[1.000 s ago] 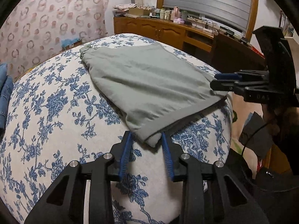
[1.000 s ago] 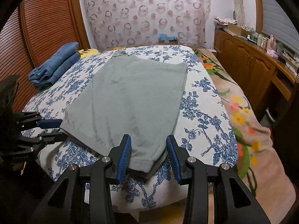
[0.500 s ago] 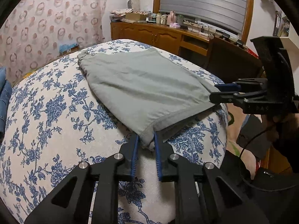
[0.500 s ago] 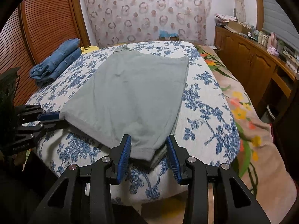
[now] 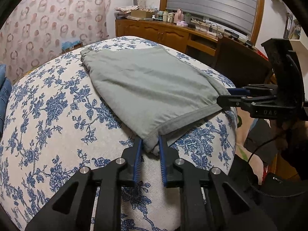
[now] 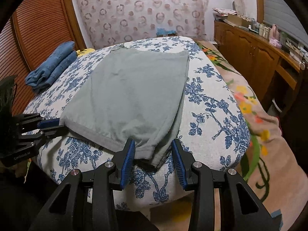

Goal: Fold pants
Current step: 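Close the left tool on the pants hem while the right tool closes on its other end, then lift the grey-green pants off the bed with both tools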

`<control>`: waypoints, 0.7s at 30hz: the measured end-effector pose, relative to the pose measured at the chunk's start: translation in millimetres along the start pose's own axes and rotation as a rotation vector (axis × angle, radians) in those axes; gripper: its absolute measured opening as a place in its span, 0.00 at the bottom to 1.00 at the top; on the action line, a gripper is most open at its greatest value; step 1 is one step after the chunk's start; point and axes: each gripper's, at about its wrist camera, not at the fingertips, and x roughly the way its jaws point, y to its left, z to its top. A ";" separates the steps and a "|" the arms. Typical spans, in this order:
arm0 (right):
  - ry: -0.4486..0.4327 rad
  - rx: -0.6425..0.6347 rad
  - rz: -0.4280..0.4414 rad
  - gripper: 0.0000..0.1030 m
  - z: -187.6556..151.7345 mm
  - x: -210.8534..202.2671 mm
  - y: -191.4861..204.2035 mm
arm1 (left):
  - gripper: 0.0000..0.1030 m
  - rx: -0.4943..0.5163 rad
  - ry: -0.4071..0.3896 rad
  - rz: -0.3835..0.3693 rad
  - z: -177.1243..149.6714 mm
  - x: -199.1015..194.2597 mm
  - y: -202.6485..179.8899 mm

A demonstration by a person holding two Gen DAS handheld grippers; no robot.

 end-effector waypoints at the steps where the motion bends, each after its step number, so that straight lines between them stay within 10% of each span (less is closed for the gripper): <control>1: 0.000 0.004 0.000 0.40 0.0 -0.1 -0.2 | 0.17 0.001 0.000 0.001 -0.1 0.1 -0.2; 7: 0.005 -0.001 0.061 0.14 -1.0 0.0 2.5 | 0.13 -0.006 -0.008 -0.005 0.3 -0.6 -0.1; 21: -0.213 -0.121 0.112 0.11 44.6 -64.9 18.8 | 0.11 -0.026 -0.252 0.031 46.9 -92.8 8.7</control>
